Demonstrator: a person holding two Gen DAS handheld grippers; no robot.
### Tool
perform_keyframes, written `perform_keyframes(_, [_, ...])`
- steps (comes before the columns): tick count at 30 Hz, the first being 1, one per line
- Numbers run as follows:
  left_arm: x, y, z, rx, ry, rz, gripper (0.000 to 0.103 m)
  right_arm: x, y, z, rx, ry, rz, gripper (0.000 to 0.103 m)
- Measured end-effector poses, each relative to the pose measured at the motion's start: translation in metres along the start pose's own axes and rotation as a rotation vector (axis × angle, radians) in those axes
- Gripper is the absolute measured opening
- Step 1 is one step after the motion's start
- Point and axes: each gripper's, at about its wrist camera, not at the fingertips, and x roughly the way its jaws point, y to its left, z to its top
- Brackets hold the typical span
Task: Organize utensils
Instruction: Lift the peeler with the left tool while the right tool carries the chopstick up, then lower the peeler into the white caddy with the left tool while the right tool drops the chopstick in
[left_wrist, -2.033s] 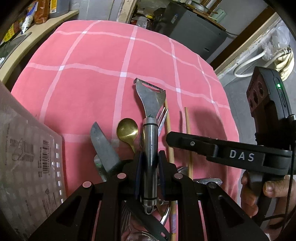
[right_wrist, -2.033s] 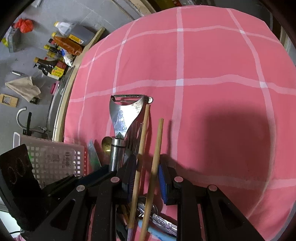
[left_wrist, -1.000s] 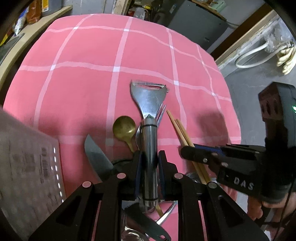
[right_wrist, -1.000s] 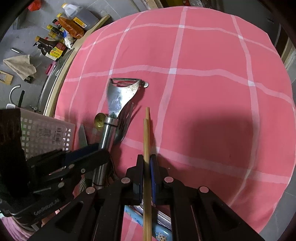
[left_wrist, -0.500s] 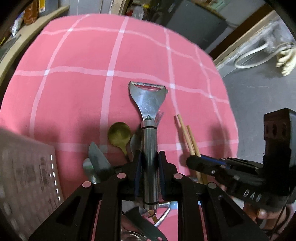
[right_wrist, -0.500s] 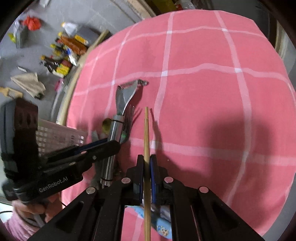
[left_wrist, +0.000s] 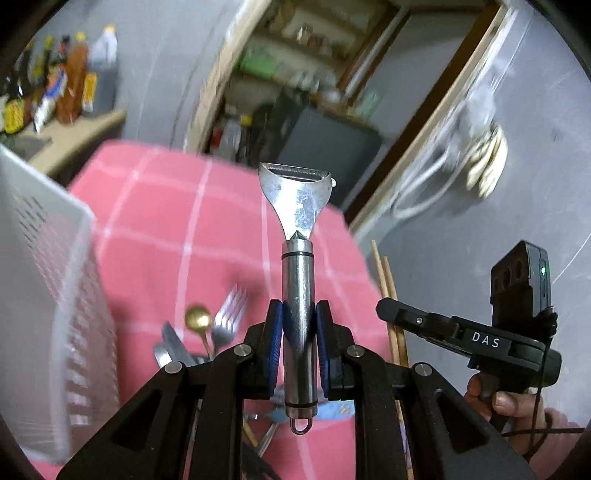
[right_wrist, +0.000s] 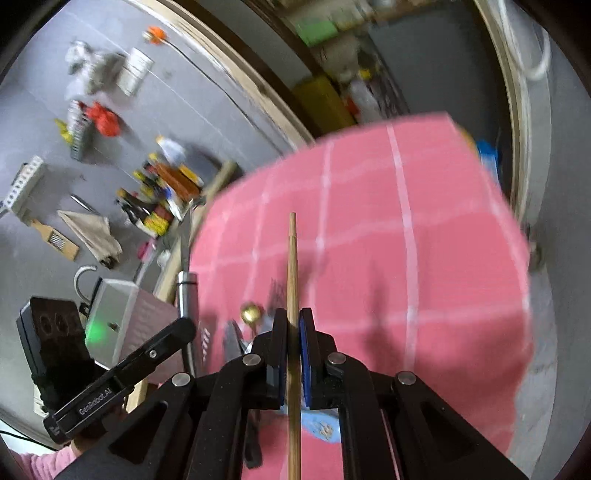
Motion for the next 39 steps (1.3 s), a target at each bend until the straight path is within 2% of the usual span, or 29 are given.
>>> perform_keyframes(5, [-0.058,-0.007,0.026,0.016,-0.207,0.061,0.014,-0.019,0.047,0.024,-0.095,-0.188,0.082,0.006])
perform_keyframes(8, [-0.093,0.002,0.035,0.022,-0.309,0.119,0.014,-0.023,0.090,0.037,-0.144,-0.335,0.186,0.006])
perform_keyframes(13, [-0.135,0.027,0.044,0.043,-0.429,0.212,0.014,-0.011,0.157,0.048,-0.222,-0.513,0.299,0.006])
perform_keyframes(17, [-0.145,0.051,0.043,0.040,-0.496,0.231,0.014,0.015,0.194,0.049,-0.265,-0.598,0.338,0.006])
perform_keyframes(23, [-0.148,0.079,0.033,0.004,-0.534,0.209,0.014,0.055,0.203,0.043,-0.272,-0.602,0.360,0.006])
perform_keyframes(27, [-0.153,0.088,0.026,-0.014,-0.539,0.188,0.014,0.068,0.195,0.030,-0.294,-0.599,0.340,0.006])
perform_keyframes(36, [-0.140,0.078,0.000,0.122,-0.483,0.232,0.014,0.084,0.180,0.003,-0.327,-0.516,0.320,0.007])
perform_keyframes(39, [-0.136,0.078,-0.007,0.133,-0.461,0.241,0.014,0.087,0.178,-0.005,-0.339,-0.493,0.317,0.007])
